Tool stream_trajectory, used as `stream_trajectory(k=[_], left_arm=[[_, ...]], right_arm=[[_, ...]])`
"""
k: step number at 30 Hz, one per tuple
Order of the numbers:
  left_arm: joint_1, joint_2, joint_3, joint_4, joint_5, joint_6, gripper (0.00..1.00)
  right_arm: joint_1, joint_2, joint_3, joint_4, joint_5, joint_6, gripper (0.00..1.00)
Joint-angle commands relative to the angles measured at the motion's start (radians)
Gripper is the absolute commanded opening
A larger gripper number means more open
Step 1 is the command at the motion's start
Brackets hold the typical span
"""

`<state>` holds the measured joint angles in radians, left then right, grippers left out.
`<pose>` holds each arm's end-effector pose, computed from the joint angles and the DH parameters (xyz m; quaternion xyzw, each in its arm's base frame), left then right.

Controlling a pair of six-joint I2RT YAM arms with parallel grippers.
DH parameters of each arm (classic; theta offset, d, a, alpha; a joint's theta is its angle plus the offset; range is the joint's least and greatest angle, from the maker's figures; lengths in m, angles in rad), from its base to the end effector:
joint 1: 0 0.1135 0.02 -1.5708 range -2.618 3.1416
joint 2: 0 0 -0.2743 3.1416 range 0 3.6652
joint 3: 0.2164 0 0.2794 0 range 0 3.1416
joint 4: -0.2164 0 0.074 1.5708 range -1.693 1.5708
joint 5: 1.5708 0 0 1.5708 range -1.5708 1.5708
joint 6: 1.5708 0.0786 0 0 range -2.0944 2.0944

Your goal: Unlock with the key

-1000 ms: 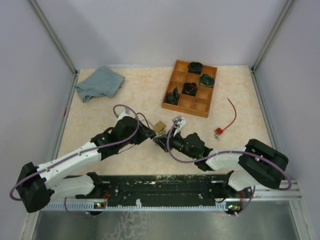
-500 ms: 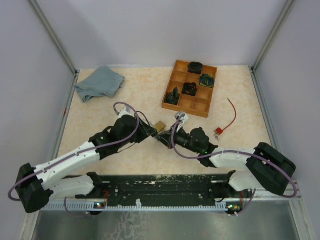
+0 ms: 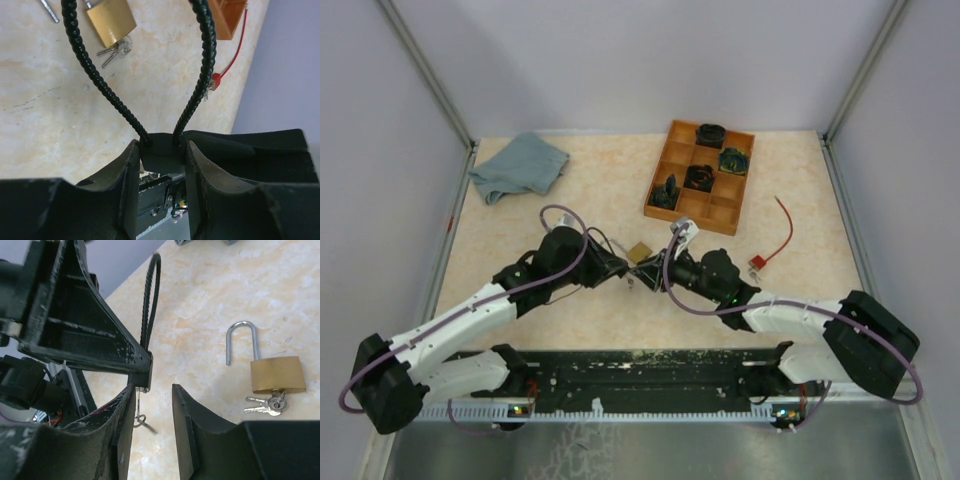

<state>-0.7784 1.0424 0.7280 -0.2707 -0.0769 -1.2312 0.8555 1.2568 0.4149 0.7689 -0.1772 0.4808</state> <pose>0.2084 -0.1971 0.2389 -0.2153 0.8538 -0.3809 0.2821 0.1947 0.2452 0.1998 -0.1951 0.7056 0.4710 0.4922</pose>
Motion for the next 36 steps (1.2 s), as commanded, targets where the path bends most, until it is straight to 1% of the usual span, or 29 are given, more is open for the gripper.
stream_trajectory(k=[1,6,11,15,21,25,31,36], left_arm=[[0.027,-0.005,-0.019,-0.007,0.045,-0.01,0.0],[0.037,0.009,-0.012,-0.007,0.043,-0.008,0.0],[0.041,0.008,-0.015,-0.009,0.037,-0.02,0.0],[0.044,0.007,-0.018,0.002,0.046,-0.03,0.0],[0.047,0.002,-0.013,0.008,0.057,-0.03,0.0],[0.047,-0.007,-0.016,0.008,0.057,-0.03,0.0],[0.048,-0.007,-0.016,0.016,0.064,-0.03,0.0],[0.048,-0.009,-0.012,0.014,0.061,-0.028,0.0]], right_arm=[[-0.014,-0.057,0.054,0.025,0.009,-0.037,0.37],[-0.014,-0.066,0.051,0.02,-0.056,-0.038,0.41],[-0.009,-0.048,0.036,-0.01,-0.061,-0.037,0.41],[0.023,-0.021,0.017,0.023,-0.049,-0.038,0.41],[0.04,0.027,0.008,0.068,-0.031,-0.035,0.37],[0.042,0.035,-0.002,0.079,-0.04,-0.033,0.35],[0.045,0.043,-0.001,0.079,-0.059,-0.038,0.31],[0.05,0.05,-0.004,0.077,-0.076,-0.033,0.3]])
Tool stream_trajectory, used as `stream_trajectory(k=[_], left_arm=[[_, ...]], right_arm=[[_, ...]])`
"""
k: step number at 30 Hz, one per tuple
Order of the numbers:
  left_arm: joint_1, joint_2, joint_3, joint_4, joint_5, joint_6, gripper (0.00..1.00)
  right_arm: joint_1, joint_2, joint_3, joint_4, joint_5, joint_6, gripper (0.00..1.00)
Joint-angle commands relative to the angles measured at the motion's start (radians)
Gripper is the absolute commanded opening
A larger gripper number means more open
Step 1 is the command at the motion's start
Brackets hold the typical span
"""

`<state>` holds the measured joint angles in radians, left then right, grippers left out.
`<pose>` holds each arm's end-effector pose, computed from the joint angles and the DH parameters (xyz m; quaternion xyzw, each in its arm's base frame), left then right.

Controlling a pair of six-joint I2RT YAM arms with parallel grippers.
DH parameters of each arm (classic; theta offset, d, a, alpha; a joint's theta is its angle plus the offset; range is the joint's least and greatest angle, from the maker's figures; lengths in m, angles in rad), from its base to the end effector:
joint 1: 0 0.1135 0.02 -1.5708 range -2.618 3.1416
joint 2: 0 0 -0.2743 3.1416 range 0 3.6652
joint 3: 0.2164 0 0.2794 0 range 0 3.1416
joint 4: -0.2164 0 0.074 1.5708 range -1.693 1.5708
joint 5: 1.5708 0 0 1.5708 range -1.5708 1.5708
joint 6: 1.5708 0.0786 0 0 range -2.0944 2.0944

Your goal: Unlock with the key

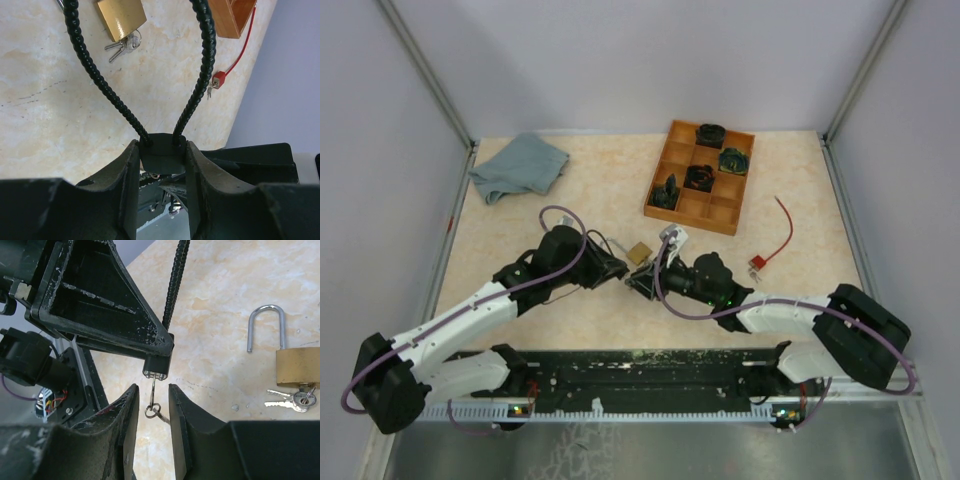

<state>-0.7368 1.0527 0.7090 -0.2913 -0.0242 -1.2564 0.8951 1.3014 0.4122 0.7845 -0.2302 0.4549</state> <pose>0.2117 -0.1895 0.2258 -0.2345 0.8611 -0.3728 0.2540 0.1832 0.2572 0.1881 -0.2362 0.7036 0.4820 0.4656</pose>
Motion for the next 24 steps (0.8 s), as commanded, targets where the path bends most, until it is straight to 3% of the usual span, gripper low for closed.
stream_trajectory(k=[1,13,16,22,24], left_arm=[[0.007,-0.021,0.008,0.035,0.008,-0.001,0.0],[0.011,-0.022,0.011,0.034,0.012,0.003,0.0],[0.011,-0.023,0.01,0.035,0.014,0.004,0.0],[0.01,-0.026,0.009,0.038,0.038,0.007,0.0],[0.011,-0.027,0.009,0.036,0.056,0.015,0.0]], right_arm=[[0.011,0.006,-0.002,0.058,-0.024,-0.006,0.3],[0.021,0.009,-0.014,0.056,-0.022,-0.005,0.26],[0.021,0.006,-0.022,0.065,-0.016,-0.007,0.21],[0.021,0.007,-0.02,0.094,-0.008,-0.01,0.02],[0.021,0.003,-0.018,0.104,-0.002,-0.012,0.0]])
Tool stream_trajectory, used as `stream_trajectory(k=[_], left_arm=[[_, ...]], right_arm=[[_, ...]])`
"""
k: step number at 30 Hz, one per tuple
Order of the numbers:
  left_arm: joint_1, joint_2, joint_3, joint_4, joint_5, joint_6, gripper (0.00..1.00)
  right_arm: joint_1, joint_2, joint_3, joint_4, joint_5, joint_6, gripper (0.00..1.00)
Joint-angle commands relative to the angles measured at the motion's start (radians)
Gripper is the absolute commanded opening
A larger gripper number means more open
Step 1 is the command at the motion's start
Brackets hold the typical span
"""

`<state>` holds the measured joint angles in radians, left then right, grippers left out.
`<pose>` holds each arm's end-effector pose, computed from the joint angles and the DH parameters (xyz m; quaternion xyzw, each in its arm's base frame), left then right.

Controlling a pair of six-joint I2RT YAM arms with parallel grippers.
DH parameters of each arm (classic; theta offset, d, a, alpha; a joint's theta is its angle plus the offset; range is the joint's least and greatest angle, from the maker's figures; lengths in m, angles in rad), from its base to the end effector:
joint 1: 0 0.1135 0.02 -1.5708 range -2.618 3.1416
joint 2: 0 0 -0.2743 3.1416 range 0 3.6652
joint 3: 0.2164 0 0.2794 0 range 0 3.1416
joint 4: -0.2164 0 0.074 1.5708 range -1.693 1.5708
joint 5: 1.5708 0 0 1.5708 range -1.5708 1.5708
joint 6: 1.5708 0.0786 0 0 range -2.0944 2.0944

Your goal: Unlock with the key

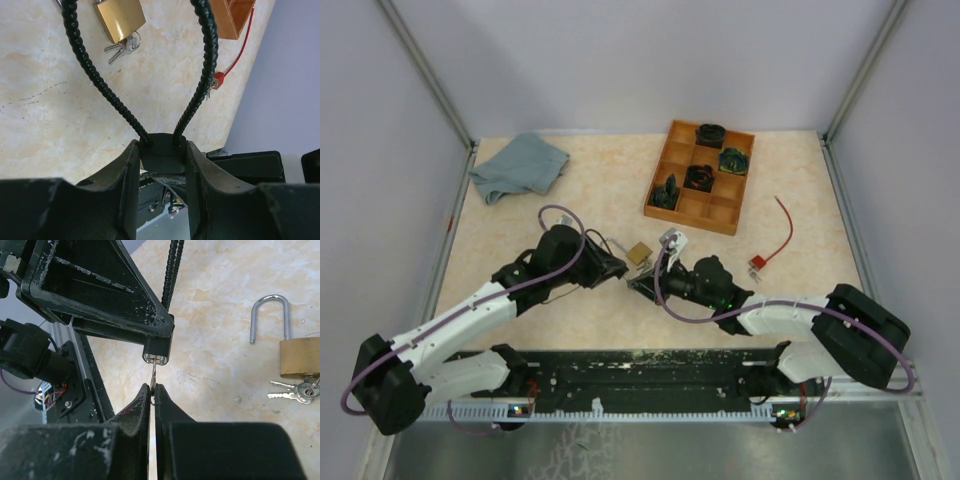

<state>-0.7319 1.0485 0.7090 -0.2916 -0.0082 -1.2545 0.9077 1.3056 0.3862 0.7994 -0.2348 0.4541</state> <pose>0.2114 -0.1891 0.2269 -0.2321 0.8609 -0.3773 0.2503 0.1768 0.2561 0.1796 -0.2428 0.7066 0.4828 0.4568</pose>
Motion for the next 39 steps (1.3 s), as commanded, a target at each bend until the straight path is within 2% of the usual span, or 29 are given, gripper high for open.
stream_trajectory(k=[1,12,16,22,25,29,32,36,39], left_arm=[[0.006,-0.021,0.011,0.033,0.049,0.02,0.0],[-0.003,0.027,0.067,-0.103,0.087,0.168,0.0],[-0.017,0.036,0.07,-0.116,0.091,0.167,0.0],[-0.036,0.015,0.04,-0.067,0.081,0.096,0.0],[-0.062,0.03,0.032,-0.082,0.053,0.06,0.0],[-0.089,0.029,-0.026,0.014,0.078,-0.02,0.0],[-0.1,0.039,-0.01,0.013,0.052,-0.015,0.0],[-0.102,0.067,0.027,-0.057,0.046,0.056,0.0],[-0.102,0.064,0.033,-0.083,0.06,0.106,0.0]], right_arm=[[0.008,-0.004,0.011,0.09,0.005,-0.012,0.0],[-0.021,-0.116,0.1,-0.079,-0.003,-0.068,0.0],[-0.024,-0.107,0.128,-0.102,-0.007,-0.084,0.0],[-0.018,-0.041,0.129,-0.016,0.007,-0.071,0.0],[-0.015,-0.06,0.132,0.01,0.048,-0.071,0.0],[0.018,-0.013,0.161,0.057,0.076,-0.088,0.0],[0.045,0.027,0.181,0.097,0.069,-0.08,0.0],[0.036,-0.057,0.173,0.043,0.073,-0.14,0.0],[-0.042,-0.145,0.154,-0.012,0.029,-0.145,0.0]])
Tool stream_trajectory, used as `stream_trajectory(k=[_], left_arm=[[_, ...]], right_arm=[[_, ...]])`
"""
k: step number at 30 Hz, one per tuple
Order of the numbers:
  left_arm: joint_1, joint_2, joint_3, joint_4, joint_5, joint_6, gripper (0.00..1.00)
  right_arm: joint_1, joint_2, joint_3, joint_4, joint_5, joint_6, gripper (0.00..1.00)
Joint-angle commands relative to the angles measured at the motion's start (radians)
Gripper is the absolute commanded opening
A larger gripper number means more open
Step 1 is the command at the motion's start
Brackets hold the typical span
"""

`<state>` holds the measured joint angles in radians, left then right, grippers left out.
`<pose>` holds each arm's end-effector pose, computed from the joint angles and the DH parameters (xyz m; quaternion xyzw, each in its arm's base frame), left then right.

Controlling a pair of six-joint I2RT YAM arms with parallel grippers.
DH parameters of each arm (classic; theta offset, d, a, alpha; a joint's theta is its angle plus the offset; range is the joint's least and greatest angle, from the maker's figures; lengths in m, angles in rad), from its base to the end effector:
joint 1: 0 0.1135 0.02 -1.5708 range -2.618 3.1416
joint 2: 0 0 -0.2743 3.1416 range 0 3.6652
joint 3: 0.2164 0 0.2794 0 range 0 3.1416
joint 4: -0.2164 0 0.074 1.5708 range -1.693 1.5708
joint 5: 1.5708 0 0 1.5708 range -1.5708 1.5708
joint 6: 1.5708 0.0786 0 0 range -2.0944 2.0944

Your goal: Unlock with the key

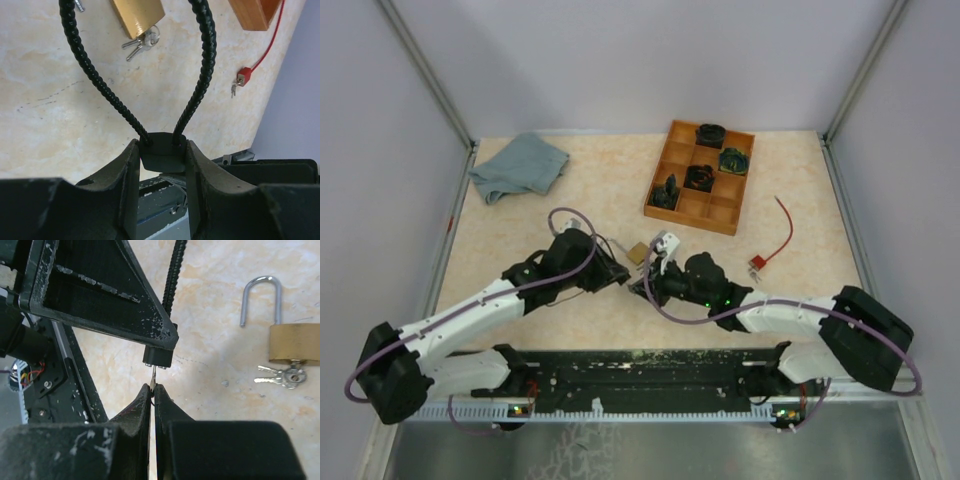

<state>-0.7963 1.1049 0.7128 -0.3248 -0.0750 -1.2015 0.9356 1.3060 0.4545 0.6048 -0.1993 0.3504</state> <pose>0.2047 -0.2008 0.2096 -0.1982 0.8879 -0.3295 0.2527 0.1771 0.2665 0.1756 -0.2849 0.7338 0.4296 0.4425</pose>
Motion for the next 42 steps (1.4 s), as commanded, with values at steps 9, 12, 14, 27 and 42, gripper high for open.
stream_trajectory(k=[9,12,14,27,42], left_arm=[[-0.047,0.018,0.008,0.058,0.241,-0.002,0.0],[-0.047,-0.005,-0.014,0.102,0.237,-0.051,0.0],[-0.051,-0.01,-0.015,0.137,0.25,-0.052,0.0],[-0.062,0.021,0.024,0.123,0.346,0.007,0.0],[-0.001,-0.11,0.026,0.049,0.04,-0.011,0.0]], right_arm=[[-0.025,-0.048,0.112,0.271,-0.037,-0.023,0.0],[0.013,-0.008,0.128,0.303,-0.041,-0.033,0.0],[0.009,-0.018,0.126,0.291,-0.012,-0.059,0.0],[-0.129,-0.034,0.084,0.37,-0.109,0.021,0.0],[-0.101,-0.216,0.067,0.02,-0.042,-0.024,0.28]])
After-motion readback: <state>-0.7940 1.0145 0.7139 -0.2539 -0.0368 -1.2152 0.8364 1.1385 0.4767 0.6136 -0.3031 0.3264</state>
